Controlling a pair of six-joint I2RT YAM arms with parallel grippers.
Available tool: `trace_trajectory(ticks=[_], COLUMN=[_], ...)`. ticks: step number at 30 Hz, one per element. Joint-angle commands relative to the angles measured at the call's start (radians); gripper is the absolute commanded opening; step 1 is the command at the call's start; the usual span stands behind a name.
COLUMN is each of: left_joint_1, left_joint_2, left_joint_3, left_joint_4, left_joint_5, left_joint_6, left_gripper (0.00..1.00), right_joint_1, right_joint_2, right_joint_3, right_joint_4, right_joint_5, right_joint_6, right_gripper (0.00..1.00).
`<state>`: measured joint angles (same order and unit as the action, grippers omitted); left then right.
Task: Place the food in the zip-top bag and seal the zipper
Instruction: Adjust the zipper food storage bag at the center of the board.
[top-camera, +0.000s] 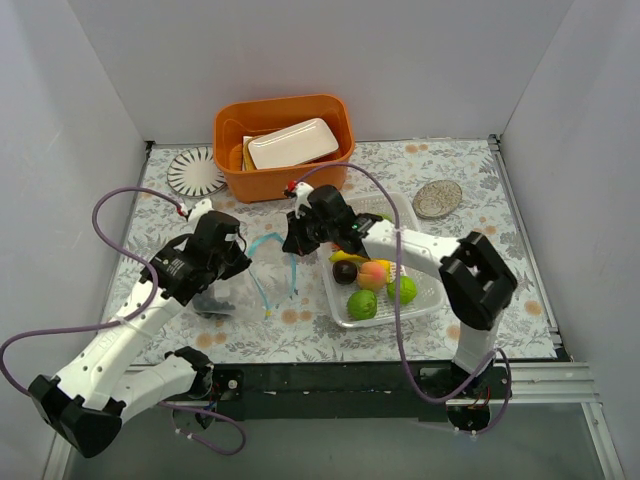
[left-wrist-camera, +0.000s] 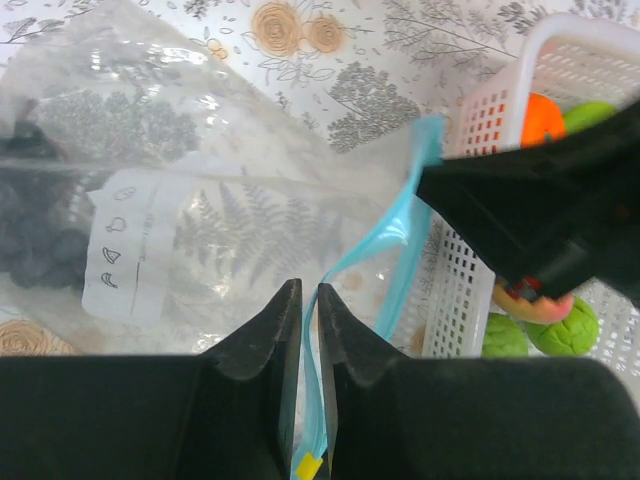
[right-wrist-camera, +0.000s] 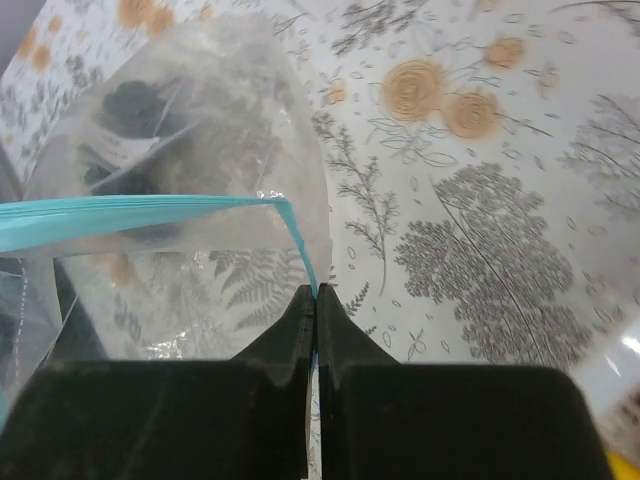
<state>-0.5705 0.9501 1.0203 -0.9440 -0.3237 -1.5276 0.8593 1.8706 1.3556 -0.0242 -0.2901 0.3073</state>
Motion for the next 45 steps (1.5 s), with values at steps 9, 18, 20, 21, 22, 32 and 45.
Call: trace_trajectory(ticks=[9, 18, 20, 21, 22, 32, 45], left_joint_1=[0.008, 0.006, 0.006, 0.006, 0.006, 0.006, 0.004], left_joint_2=[0.179, 0.056, 0.041, 0.038, 0.036, 0.036, 0.088], left_joint_3=[-0.051, 0.017, 0.043, 0.047, 0.052, 0.009, -0.037], left_joint_4=[0.079, 0.064, 0.05, 0.041, 0.039, 0.062, 0.086], left_joint_5=[0.083, 0.084, 0.078, 0.075, 0.078, 0.094, 0.046], left_joint_6=[0.006, -0.011, -0.008, -0.006, -0.003, 0.026, 0.029], left_gripper=[0.11, 0.0, 0.0, 0.0, 0.0, 0.0, 0.0], right_joint_1=[0.084, 0.086, 0.083, 0.081, 0.078, 0.064, -0.046], right_joint_2=[-0.14, -0.031, 0.011, 0.024, 0.035, 0.044, -0.203], right_joint_3=[-0.17, 0.04, 0.095, 0.109, 0.134, 0.125, -0.002], right_joint_4=[0.354, 0.078, 0.044, 0.026, -0.011, 0.015, -0.052], right_joint_5=[0.437, 0.585, 0.551, 0.546, 0.539, 0.419, 0.431], right_joint_6=[0.214, 0.219, 0.21, 0.213, 0.214, 0.205, 0.145], right_gripper=[0.01, 0.01, 0.01, 0.01, 0.01, 0.01, 0.64])
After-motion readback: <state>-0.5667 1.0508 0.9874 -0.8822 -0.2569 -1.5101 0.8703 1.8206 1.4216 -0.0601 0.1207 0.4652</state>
